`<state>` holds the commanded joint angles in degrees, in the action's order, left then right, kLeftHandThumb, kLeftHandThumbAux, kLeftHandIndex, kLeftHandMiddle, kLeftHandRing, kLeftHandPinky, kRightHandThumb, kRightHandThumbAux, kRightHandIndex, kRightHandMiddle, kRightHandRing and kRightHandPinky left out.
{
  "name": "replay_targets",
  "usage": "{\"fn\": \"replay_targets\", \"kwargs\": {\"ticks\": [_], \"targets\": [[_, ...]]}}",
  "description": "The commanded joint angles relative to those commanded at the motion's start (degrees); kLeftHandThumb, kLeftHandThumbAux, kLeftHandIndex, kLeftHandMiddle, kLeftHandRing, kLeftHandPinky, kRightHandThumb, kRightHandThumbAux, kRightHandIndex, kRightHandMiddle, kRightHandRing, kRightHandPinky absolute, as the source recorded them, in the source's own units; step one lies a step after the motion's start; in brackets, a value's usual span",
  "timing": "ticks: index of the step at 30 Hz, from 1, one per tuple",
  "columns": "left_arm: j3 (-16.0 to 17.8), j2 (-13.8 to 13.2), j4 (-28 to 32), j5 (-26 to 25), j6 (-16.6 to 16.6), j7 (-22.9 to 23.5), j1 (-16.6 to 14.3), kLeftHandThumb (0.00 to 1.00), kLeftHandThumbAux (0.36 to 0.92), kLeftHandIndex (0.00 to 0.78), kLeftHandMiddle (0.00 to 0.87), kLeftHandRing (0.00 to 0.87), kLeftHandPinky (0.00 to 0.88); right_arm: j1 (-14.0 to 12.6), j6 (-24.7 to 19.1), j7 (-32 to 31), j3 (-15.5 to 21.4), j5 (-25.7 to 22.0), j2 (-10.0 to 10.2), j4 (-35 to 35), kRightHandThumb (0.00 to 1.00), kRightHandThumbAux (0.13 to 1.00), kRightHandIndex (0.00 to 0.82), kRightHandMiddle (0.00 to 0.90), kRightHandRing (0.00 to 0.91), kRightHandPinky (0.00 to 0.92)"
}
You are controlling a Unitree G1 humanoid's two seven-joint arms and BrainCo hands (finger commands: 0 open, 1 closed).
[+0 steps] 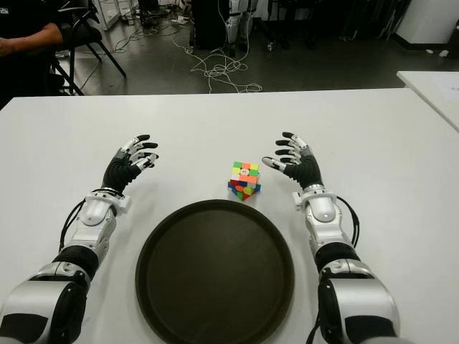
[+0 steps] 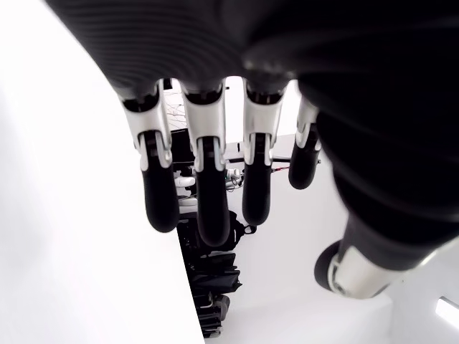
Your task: Pick up the Rubik's Cube and put it in the plate
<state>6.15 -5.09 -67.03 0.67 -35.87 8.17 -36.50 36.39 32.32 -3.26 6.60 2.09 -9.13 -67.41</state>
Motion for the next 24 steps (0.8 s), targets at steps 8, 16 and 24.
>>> {"fn": "replay_targets", "kwargs": {"ticks": [8,16,24], "targets": [[0.2,0.1,-0.1,-0.1,0.2,-0.1,0.0,0.427,0.708,0.188,0.275,0.319,0.35,-0.1,0.4,-0.1,0.1,0.3,-0.2,-0.2,0.045,0.763,0.195,0.277,0.29,0.307],[0.0,0.1,0.0,0.1,0.1,-0.6,-0.1,0.382,0.716,0.185,0.268,0.309,0.343,0.0,0.3,0.1,0.0,0.6,-0.6,-0.6,0.053,0.772,0.202,0.285,0.295,0.308],[-0.2,0.2,0.1,0.5,0.2,-1.4,-0.1,0.321,0.702,0.185,0.268,0.301,0.329,-0.1,0.3,0.0,0.2,0.3,-0.6,-0.3,0.04,0.76,0.197,0.285,0.294,0.305]]}}
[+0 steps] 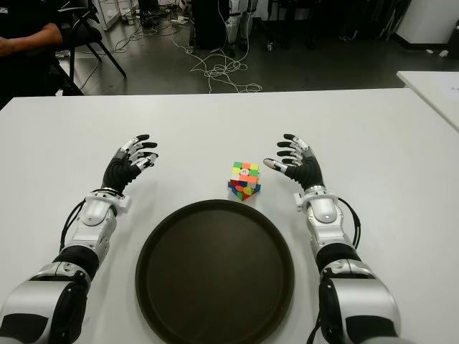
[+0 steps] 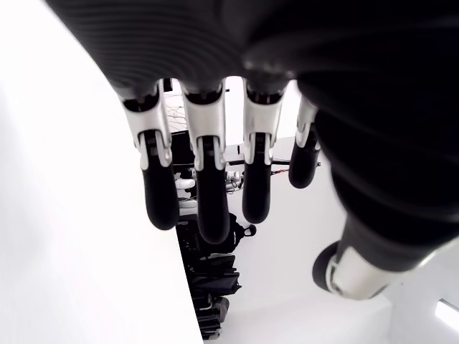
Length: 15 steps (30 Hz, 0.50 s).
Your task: Pick up the Rubik's Cube and put it in the plate
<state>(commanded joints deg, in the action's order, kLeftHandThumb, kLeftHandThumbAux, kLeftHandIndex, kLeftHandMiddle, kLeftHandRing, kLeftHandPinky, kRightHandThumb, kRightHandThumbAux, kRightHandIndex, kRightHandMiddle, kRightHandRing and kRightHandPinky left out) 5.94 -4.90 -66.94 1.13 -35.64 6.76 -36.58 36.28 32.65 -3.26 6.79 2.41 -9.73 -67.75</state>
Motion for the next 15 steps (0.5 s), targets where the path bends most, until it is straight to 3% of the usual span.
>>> {"fn": "replay_targets", "kwargs": {"ticks": [8,15], "targets": [[-0.4,0.1,0.0,0.4,0.1,-1.2,0.2,0.319,0.674,0.18,0.266,0.298,0.323,-0.2,-0.1,-0.1,0.4,-0.3,0.1,0.2,0.042,0.752,0.201,0.282,0.292,0.298],[-0.2,0.3,-0.2,-0.1,-0.2,-0.9,0.2,0.348,0.686,0.185,0.278,0.304,0.335,-0.7,0.9,1.4,-0.2,0.8,-0.2,0.6,0.029,0.75,0.196,0.278,0.292,0.293]]}}
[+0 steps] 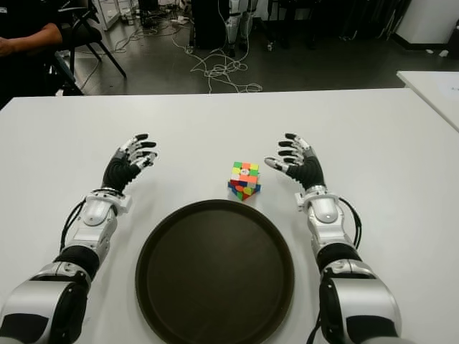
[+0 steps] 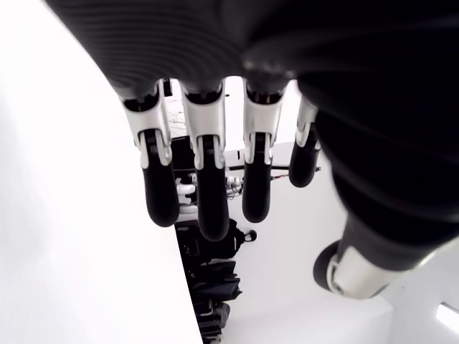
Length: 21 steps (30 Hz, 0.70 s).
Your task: Pick up the Rubik's Cube and put it in the plate
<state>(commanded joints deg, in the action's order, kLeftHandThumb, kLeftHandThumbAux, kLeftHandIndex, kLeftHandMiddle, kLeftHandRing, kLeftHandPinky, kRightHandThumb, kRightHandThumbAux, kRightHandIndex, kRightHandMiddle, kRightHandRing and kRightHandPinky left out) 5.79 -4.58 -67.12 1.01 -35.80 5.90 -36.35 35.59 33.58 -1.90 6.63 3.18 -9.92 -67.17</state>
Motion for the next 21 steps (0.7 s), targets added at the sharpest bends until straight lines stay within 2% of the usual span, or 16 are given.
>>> {"fn": "replay_targets", "kwargs": {"ticks": [4,12,21], "targets": [[0.3,0.1,0.0,-0.6,-0.1,0.7,0.0,0.374,0.695,0.188,0.285,0.308,0.34,-0.6,3.1,2.9,-1.5,2.5,-0.5,0.4,0.051,0.744,0.194,0.265,0.274,0.279],[0.9,0.3,0.0,-1.6,-0.2,1.6,-0.2,0.352,0.695,0.184,0.286,0.309,0.335,-0.9,8.7,9.7,-4.5,7.5,-1.5,0.3,0.059,0.741,0.185,0.258,0.274,0.285],[1.3,0.4,-0.2,-1.9,-0.4,2.3,0.1,0.365,0.704,0.179,0.29,0.32,0.356,-1.1,13.4,16.0,-7.4,11.9,-2.9,0.0,0.007,0.761,0.176,0.24,0.262,0.297]]}}
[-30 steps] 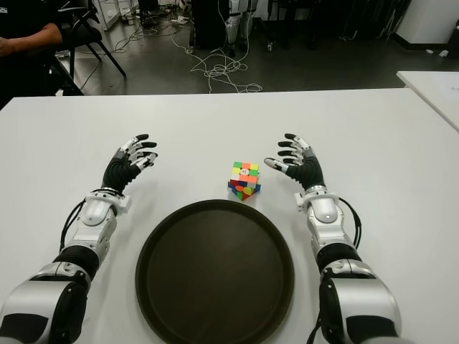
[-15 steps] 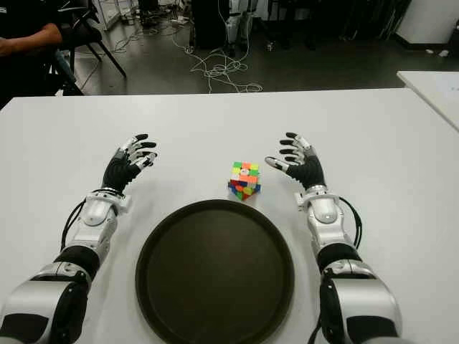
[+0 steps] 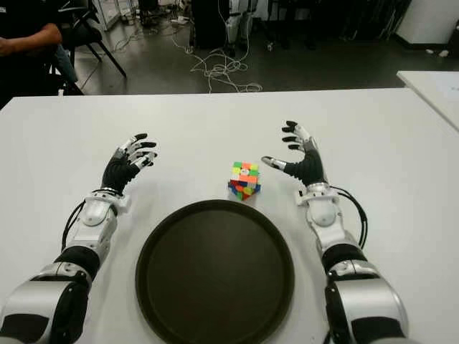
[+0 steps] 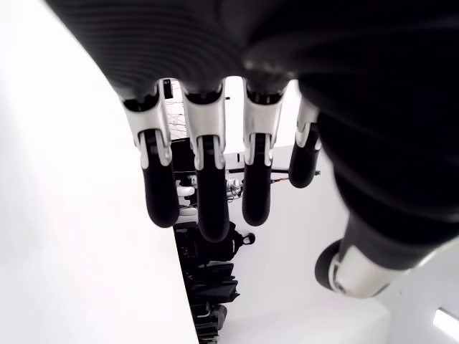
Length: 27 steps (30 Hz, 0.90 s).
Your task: Pick up the Rubik's Cube and put it in the plate
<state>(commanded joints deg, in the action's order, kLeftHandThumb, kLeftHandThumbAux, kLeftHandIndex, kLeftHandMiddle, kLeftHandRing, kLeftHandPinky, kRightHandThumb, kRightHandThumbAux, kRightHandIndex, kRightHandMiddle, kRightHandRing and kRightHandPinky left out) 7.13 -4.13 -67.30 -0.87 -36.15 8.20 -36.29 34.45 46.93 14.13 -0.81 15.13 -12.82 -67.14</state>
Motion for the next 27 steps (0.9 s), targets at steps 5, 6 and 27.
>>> {"fn": "replay_targets", "kwargs": {"ticks": [5,6,27], "targets": [[0.2,0.0,0.1,-0.2,0.0,0.3,0.1,0.368,0.71,0.18,0.285,0.316,0.353,0.1,1.1,1.5,-0.8,1.1,-0.4,-0.3,0.001,0.771,0.186,0.241,0.265,0.303],[0.2,0.0,0.0,-0.2,0.0,0.3,0.1,0.368,0.712,0.181,0.282,0.313,0.354,0.1,1.3,1.6,-1.0,1.2,-0.5,-0.3,0.0,0.781,0.191,0.242,0.264,0.303],[0.0,0.4,-0.3,0.3,-0.5,-1.0,-0.1,0.354,0.691,0.193,0.301,0.332,0.362,1.5,4.1,0.5,-1.4,0.7,-1.4,-0.1,0.0,0.837,0.225,0.252,0.27,0.296]]}}
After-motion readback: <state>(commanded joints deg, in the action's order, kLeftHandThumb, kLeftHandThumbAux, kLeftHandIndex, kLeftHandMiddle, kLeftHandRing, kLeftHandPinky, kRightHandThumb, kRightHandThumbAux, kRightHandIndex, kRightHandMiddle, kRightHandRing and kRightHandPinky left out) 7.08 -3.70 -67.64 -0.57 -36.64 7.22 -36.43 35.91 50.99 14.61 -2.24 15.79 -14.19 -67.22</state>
